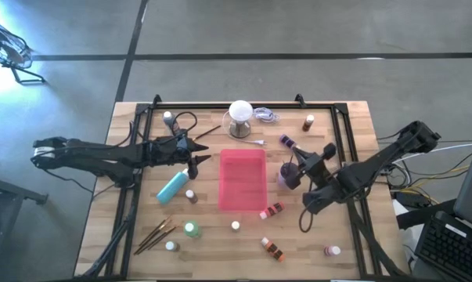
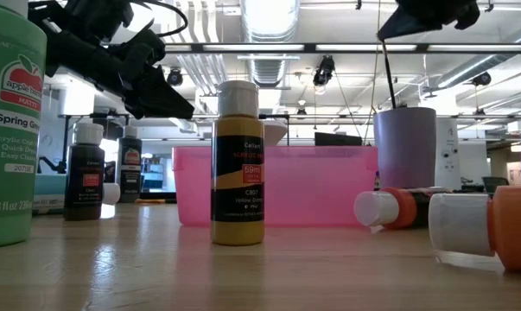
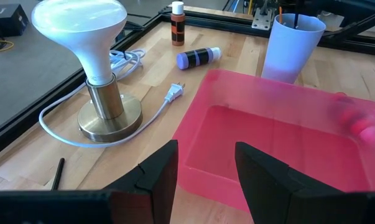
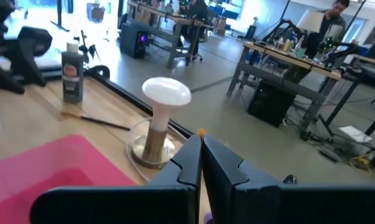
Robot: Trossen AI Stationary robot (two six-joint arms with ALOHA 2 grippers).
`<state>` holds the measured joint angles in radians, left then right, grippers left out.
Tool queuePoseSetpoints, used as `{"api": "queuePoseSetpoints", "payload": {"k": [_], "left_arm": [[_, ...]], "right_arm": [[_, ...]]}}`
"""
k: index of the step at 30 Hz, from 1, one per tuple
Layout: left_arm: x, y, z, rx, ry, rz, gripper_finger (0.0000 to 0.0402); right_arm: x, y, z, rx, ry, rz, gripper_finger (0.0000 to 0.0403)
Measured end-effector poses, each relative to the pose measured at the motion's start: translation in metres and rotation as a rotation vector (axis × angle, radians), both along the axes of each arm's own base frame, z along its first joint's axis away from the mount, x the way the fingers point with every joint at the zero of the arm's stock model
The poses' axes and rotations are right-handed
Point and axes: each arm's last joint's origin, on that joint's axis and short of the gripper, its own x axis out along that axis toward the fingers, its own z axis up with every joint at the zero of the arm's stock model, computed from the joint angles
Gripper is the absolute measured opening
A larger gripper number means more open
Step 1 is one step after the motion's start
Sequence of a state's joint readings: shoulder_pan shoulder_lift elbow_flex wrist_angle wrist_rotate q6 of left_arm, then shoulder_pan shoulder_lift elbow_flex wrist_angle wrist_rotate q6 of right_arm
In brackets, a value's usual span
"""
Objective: Pick & Place Paint Supplies
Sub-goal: Put the orange paintbrush into the purple cup
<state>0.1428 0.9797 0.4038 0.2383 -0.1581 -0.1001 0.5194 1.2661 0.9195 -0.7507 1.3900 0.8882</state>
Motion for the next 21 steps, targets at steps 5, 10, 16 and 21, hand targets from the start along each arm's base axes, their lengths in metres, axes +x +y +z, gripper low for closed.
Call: {"api": "queuePoseSetpoints", "payload": {"k": [5,10,16,21], "left_arm": [[0.0,0.0,0.0,0.0,0.0,0.0,0.0165],[0.0,0.0,0.0,0.0,0.0,0.0,0.0165],[0.0,0.0,0.0,0.0,-0.001,0.0,0.0165],[0.0,0.0,0.0,0.0,0.0,0.0,0.0165]], "right_arm": [[0.009,0.006,-0.015,-0.008,0.041,0.002,0.0008],[0.015,0.011,-0.027,0.023,0.081,0.018,0.0008],[0.019,0.014,-0.043,0.053,0.133,0.026,0.0008],[0.018,0.013,-0.052,0.062,0.146,0.02,0.0008]]}}
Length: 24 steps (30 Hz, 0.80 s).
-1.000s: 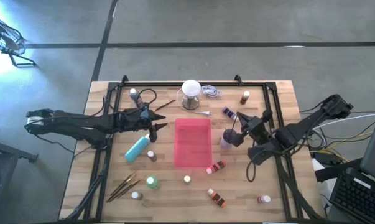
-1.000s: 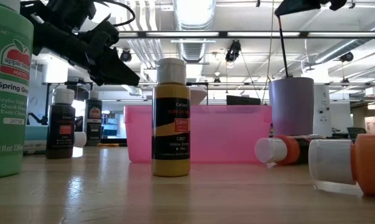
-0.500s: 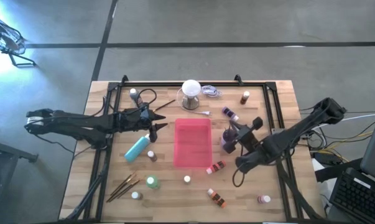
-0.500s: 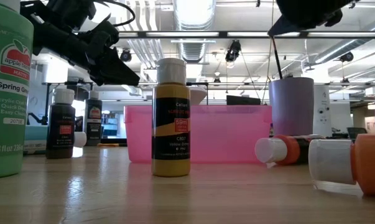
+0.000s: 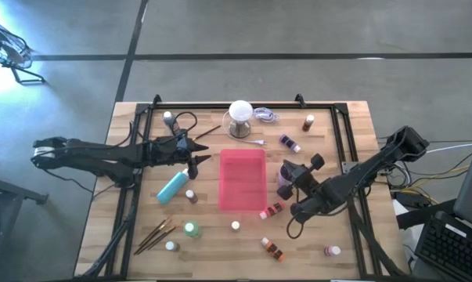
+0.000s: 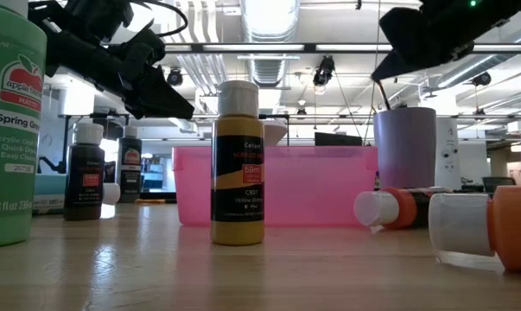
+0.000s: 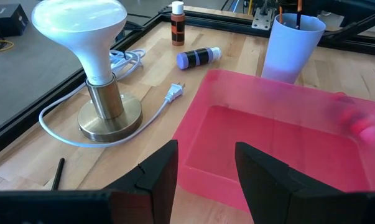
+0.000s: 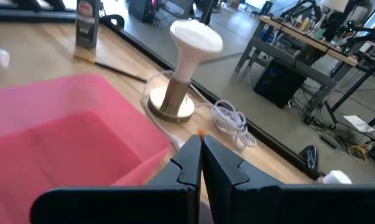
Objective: Pick & Place Paint Supplies
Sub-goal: Put the orange paintbrush into the purple cup
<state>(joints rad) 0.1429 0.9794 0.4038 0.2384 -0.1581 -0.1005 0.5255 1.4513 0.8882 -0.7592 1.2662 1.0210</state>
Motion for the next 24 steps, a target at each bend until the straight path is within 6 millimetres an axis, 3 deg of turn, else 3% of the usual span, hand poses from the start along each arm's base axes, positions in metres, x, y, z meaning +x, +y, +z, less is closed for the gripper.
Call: {"api": "queuePoseSetpoints", "payload": {"k": [12,20,24], "left_arm": [[0.0,0.0,0.0,0.0,0.0,0.0,0.0165],[0.0,0.0,0.0,0.0,0.0,0.0,0.0165],[0.0,0.0,0.0,0.0,0.0,0.0,0.0165]], "right_arm": [[-0.011,-0.006,-0.019,0.067,0.01,-0.02,0.0008],[-0.012,-0.008,-0.017,0.119,0.034,-0.013,0.001],[-0.014,-0.012,-0.011,0.192,0.044,-0.012,0.003]]}}
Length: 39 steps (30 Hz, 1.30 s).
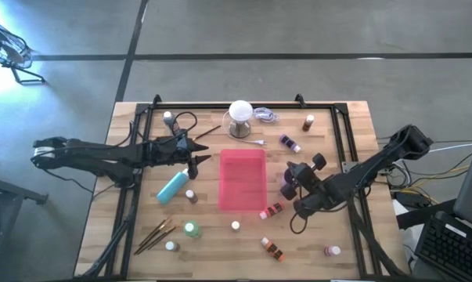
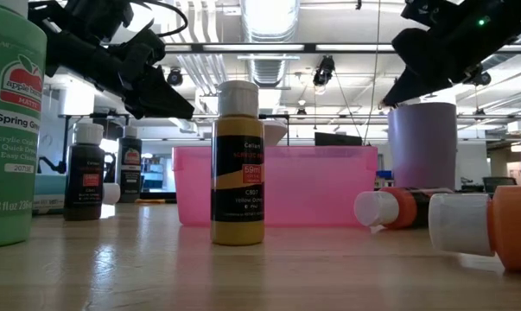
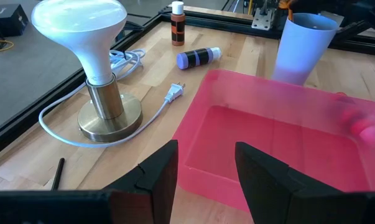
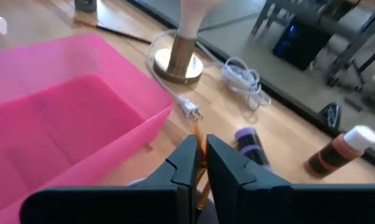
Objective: Pick & Place Paint Supplies
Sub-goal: Put the orange paintbrush into the purple cup, then put the large blue paint bottle into the red bin
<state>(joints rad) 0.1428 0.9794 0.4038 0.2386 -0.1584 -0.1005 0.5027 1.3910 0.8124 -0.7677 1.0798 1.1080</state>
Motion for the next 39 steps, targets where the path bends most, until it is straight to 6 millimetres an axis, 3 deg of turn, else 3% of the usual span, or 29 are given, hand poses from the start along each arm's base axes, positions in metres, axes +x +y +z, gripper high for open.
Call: {"api": "queuePoseSetpoints", "payload": {"k": [8,14,18,22,27,34,39], "left_arm": [[0.0,0.0,0.0,0.0,0.0,0.0,0.0165],[0.0,0.0,0.0,0.0,0.0,-0.001,0.0165],[0.0,0.0,0.0,0.0,0.0,0.0,0.0165],[0.0,0.0,0.0,-0.012,-0.001,0.004,0.0165],[-0.001,0.0,-0.002,-0.025,0.011,0.007,0.0165],[-0.002,0.002,0.0,0.025,0.015,0.086,0.0165],[-0.001,0.006,0.016,0.069,-0.04,0.203,0.0165]], "right_arm": [[-0.01,-0.004,0.021,0.13,-0.041,0.031,0.0102],[-0.017,-0.008,0.062,0.119,-0.1,0.113,0.0146],[-0.025,-0.014,0.09,0.048,-0.155,0.132,0.0162],[-0.035,-0.023,0.105,-0.122,-0.221,0.042,0.0169],[-0.046,-0.047,0.112,-0.219,-0.222,-0.092,0.0169],[-0.061,-0.086,0.111,-0.18,-0.109,-0.235,0.015],[-0.063,-0.103,0.103,-0.2,0.013,-0.294,0.0139]]}}
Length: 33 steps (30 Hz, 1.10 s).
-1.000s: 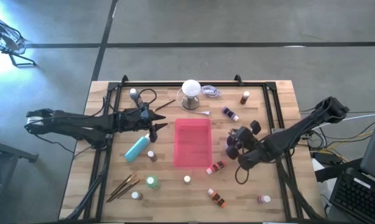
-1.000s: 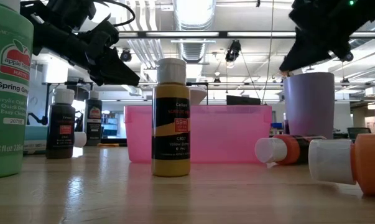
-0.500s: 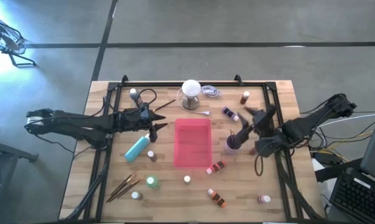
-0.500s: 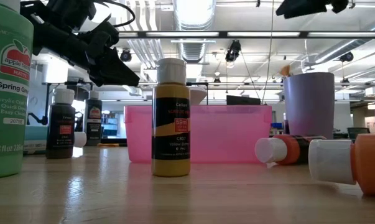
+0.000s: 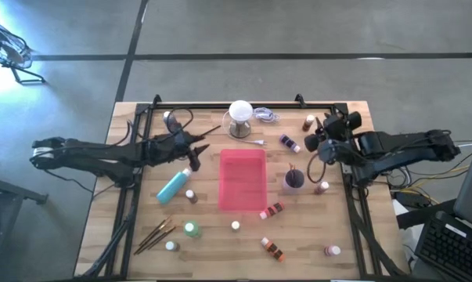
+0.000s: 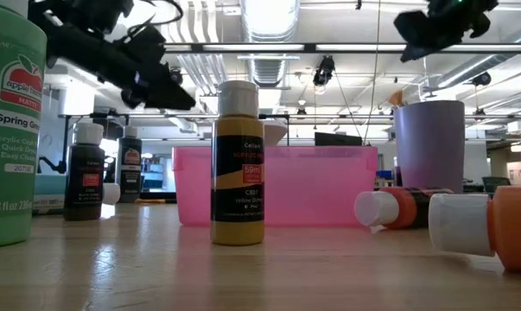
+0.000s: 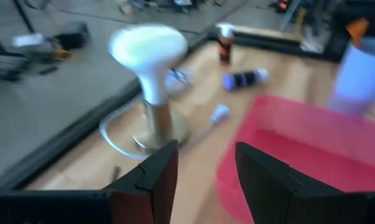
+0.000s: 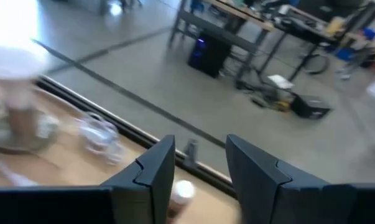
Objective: Pick & Place Paint Supplies
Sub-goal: Put the large blue paint bottle into the red bin
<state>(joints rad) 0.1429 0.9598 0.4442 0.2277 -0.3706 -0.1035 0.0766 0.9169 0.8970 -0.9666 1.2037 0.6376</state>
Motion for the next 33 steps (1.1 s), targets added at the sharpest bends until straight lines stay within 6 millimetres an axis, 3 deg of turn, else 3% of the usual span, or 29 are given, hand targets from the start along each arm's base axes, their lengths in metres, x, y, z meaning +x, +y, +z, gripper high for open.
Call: {"api": "queuePoseSetpoints", "payload": {"k": [8,13,17,22,33], "left_arm": [[0.005,0.002,0.028,0.024,0.05,0.036,0.0165],[0.001,0.006,0.051,0.07,0.16,0.193,0.0165],[-0.004,0.007,0.067,0.1,0.235,0.275,0.0165],[-0.012,0.006,0.085,0.04,0.273,0.311,0.0165],[-0.039,0.006,0.104,-0.012,0.32,0.577,0.0165]], "right_arm": [[-0.006,-0.025,-0.016,-0.002,0.124,-0.117,0.0128],[0.019,-0.031,-0.017,0.136,0.082,0.164,0.0123],[0.043,-0.037,-0.006,0.091,0.021,0.445,0.0125],[0.05,-0.059,0.001,0.007,-0.035,0.411,0.0133],[0.044,-0.125,-0.045,0.187,-0.076,0.41,0.0156]]}}
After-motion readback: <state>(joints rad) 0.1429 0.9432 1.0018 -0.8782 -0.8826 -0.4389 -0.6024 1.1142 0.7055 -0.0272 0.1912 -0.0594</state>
